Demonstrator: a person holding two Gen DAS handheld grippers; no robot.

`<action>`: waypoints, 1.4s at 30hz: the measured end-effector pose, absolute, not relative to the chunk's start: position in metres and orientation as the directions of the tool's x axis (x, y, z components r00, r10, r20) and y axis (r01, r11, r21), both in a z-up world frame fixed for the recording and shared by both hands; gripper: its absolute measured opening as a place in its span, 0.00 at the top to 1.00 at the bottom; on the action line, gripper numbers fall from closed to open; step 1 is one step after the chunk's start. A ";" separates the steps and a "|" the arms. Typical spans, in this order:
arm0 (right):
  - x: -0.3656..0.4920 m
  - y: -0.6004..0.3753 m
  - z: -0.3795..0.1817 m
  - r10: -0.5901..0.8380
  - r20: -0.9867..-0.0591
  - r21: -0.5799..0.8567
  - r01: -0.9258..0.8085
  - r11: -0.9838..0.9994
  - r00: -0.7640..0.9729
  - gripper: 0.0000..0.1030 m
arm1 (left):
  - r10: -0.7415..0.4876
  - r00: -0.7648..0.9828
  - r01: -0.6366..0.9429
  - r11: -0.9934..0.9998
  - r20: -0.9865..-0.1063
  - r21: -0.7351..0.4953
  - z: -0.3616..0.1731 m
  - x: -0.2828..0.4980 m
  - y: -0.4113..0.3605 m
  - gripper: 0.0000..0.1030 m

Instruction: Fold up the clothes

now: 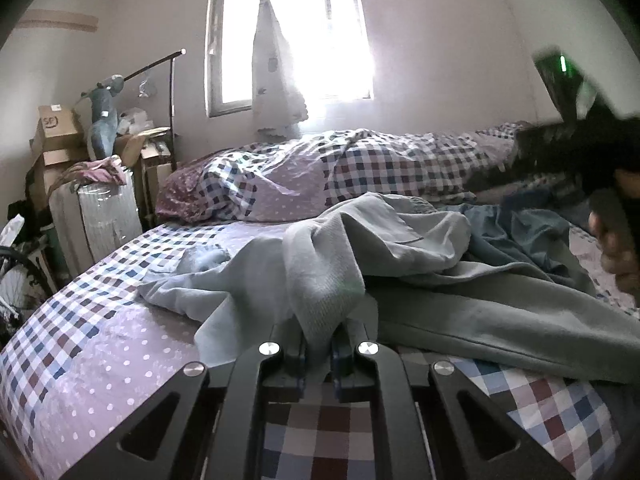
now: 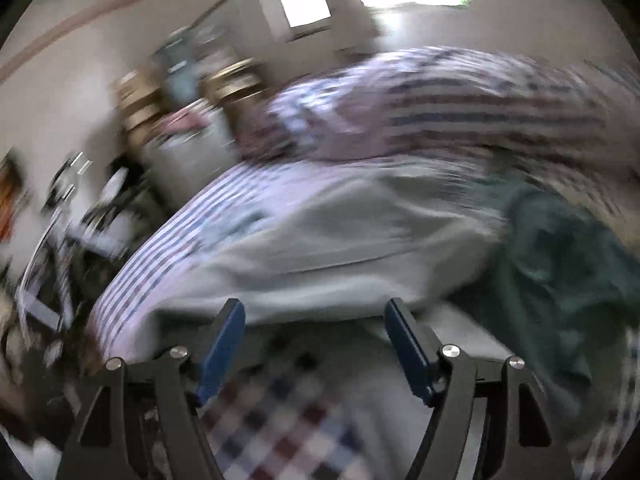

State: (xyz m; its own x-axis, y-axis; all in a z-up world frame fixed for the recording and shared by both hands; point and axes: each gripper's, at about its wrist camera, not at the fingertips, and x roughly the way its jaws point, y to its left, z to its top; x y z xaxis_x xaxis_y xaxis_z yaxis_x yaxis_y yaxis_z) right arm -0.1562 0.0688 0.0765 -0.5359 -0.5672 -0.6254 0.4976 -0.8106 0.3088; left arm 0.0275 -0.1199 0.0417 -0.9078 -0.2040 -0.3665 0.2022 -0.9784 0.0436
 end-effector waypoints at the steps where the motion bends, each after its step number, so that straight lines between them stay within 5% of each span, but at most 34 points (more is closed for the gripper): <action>1: -0.168 0.080 0.071 -0.543 -0.628 0.330 0.441 -0.834 -0.558 0.26 | -0.206 -0.907 0.206 -0.978 -0.367 0.038 0.042 0.028 -0.122 0.92; 10: -0.251 0.125 0.021 -0.462 -0.666 0.482 0.134 -0.866 -0.585 0.26 | -0.232 -0.895 0.252 -0.968 -0.381 -0.003 0.042 0.032 -0.145 0.92; 31: -0.310 0.107 -0.029 -0.537 -0.622 0.649 0.008 -0.761 -0.571 0.23 | -0.261 -0.860 0.335 -0.937 -0.439 -0.100 0.034 0.049 -0.201 0.94; 42: -0.294 0.087 0.004 -0.541 -0.613 0.630 0.057 -0.774 -0.576 0.42 | -0.258 -0.845 0.379 -0.906 -0.468 -0.186 0.033 0.057 -0.221 0.94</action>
State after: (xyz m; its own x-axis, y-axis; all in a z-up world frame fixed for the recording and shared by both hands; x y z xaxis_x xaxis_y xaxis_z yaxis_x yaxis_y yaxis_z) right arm -0.2939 0.0866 0.0037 -0.5764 -0.5408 -0.6126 0.0570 -0.7745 0.6301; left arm 0.0566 -0.2210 0.0335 -0.8452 -0.2578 -0.4681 0.3792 -0.9065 -0.1856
